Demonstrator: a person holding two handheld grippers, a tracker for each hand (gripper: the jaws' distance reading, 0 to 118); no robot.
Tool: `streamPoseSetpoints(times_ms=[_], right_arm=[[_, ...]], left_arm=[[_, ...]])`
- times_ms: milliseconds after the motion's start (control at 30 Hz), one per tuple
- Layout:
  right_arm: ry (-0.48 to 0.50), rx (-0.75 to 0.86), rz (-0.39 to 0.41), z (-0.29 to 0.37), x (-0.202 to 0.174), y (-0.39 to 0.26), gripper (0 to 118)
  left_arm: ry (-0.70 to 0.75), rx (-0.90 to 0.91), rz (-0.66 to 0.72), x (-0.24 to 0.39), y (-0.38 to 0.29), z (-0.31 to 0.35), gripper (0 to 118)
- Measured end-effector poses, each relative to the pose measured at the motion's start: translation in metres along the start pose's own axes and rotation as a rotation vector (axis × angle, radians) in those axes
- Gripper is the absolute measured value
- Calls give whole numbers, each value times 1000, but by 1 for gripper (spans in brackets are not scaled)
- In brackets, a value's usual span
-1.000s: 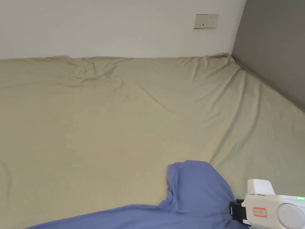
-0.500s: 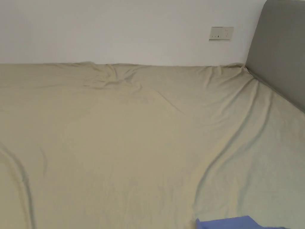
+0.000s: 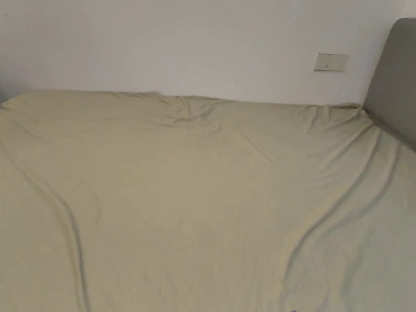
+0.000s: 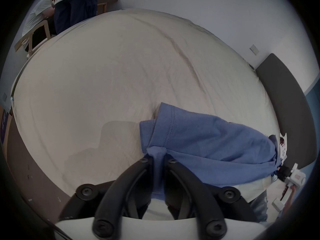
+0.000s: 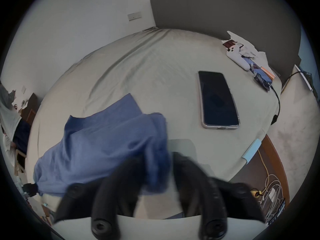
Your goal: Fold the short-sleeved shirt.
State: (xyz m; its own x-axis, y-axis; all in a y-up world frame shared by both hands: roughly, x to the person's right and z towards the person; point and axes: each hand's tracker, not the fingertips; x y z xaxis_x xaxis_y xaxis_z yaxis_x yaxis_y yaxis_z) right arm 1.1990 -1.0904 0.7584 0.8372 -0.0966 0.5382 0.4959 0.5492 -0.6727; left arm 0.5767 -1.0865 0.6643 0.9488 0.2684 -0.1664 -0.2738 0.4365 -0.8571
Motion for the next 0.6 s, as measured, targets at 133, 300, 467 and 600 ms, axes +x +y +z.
streamPoseSetpoints(times_ms=[133, 300, 467, 600], right_arm=[[19, 116, 31, 37, 15, 0, 70], [134, 285, 80, 104, 22, 16, 58], [268, 292, 131, 118, -10, 20, 1], [268, 300, 254, 121, -48, 7, 1]], left_arm=[[-52, 55, 5, -2, -3, 26, 69], [-72, 202, -24, 1, -2, 76, 22], [-234, 242, 28, 2, -8, 93, 0], [-223, 232, 67, 1, -24, 80, 0]])
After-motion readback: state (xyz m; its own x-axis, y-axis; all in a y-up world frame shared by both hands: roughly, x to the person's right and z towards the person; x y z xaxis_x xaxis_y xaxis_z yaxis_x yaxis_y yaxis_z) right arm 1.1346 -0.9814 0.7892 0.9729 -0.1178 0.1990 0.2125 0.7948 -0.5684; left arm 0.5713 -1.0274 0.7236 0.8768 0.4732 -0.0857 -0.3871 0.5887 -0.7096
